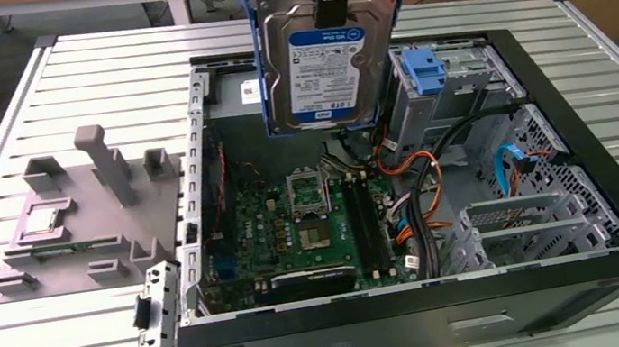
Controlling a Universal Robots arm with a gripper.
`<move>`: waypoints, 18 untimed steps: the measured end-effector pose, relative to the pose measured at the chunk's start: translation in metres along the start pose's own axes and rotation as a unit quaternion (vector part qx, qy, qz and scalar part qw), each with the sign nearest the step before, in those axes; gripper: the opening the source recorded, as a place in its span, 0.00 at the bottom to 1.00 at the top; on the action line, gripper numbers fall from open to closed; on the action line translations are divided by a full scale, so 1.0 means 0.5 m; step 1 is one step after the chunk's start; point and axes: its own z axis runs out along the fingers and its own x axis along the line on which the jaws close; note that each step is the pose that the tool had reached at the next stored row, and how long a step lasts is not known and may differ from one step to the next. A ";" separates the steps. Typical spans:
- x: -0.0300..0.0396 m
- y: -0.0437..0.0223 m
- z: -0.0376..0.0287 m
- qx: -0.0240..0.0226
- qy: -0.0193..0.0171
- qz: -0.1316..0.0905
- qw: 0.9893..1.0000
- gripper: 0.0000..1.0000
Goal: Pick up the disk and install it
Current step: 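Pick up the disk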
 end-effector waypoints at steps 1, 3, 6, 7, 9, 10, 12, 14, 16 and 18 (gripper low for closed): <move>0.004 0.000 0.000 0.000 0.000 0.000 1.000 0.35; 0.012 0.000 -0.001 0.000 0.000 0.000 1.000 0.35; 0.023 -0.001 -0.001 0.000 0.000 0.000 1.000 0.35; 0.027 -0.001 -0.001 0.000 0.000 0.000 1.000 0.35; 0.034 -0.001 -0.001 0.000 0.000 0.000 1.000 0.35; 0.038 -0.001 -0.002 0.000 0.000 0.000 1.000 0.35; 0.045 -0.002 -0.002 0.000 0.000 0.000 1.000 0.35; 0.052 -0.002 -0.002 0.000 0.000 0.000 1.000 0.35; 0.058 -0.002 -0.002 0.000 0.000 0.000 1.000 0.35; 0.065 -0.002 -0.003 0.000 0.000 0.000 1.000 0.35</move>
